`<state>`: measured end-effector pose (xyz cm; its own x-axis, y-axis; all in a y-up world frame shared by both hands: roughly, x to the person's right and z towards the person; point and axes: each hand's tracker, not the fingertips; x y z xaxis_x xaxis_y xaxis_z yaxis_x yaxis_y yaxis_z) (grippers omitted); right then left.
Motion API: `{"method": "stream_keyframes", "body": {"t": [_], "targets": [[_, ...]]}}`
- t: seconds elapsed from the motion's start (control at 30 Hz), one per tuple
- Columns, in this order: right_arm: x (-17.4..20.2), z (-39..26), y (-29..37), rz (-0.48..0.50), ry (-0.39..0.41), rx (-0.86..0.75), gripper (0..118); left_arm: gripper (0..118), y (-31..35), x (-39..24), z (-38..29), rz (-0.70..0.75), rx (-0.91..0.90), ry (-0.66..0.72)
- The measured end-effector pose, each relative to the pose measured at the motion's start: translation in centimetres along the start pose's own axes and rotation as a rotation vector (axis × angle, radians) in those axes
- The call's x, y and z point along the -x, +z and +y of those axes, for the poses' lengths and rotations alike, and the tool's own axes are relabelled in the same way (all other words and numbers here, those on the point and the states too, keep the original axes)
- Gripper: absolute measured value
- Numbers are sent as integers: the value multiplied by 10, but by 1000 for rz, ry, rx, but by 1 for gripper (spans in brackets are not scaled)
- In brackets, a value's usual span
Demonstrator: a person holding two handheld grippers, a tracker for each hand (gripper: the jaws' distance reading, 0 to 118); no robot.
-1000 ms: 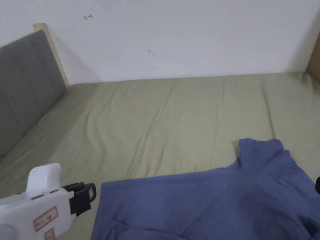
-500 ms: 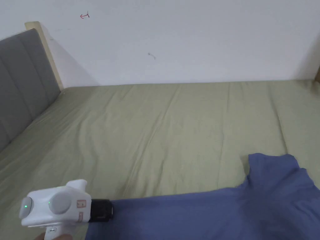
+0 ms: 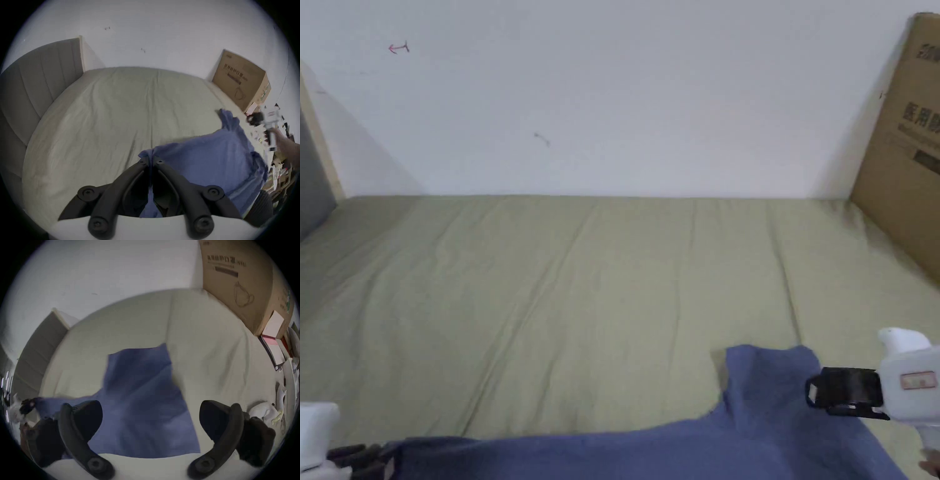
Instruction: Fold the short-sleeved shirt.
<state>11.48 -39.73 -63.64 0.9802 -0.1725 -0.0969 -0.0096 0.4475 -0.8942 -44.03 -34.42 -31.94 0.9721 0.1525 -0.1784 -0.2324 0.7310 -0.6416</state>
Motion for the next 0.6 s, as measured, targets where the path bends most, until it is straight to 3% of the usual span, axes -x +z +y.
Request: {"method": "stream_keyframes", "body": {"t": [0.07,0.1,0.17,0.2,0.23,0.33,0.37,0.43,0.6], "targets": [[-4,27,-34,-49,-64,55,117,3,12,-8,0,1,-15,7],[8,19,-34,19,-16,66,117,3,15,-6,2,-3,-17,15],[15,36,-53,6,20,102,112,3,17,-2,5,-11,-14,33],[22,22,-47,-54,112,-3,103,3,16,-5,3,-15,-10,43],[31,4,-42,-77,151,25,78,3,15,-3,3,-17,-4,50],[59,-21,-27,-128,236,19,73,3,12,2,0,-82,-23,86],[40,3,-32,-68,234,21,60,3,10,4,0,-85,-25,98],[46,-1,-17,90,188,24,1,3,4,8,2,-85,-12,124],[52,-7,28,54,242,-130,1,3,-8,18,7,-62,-10,169]]}}
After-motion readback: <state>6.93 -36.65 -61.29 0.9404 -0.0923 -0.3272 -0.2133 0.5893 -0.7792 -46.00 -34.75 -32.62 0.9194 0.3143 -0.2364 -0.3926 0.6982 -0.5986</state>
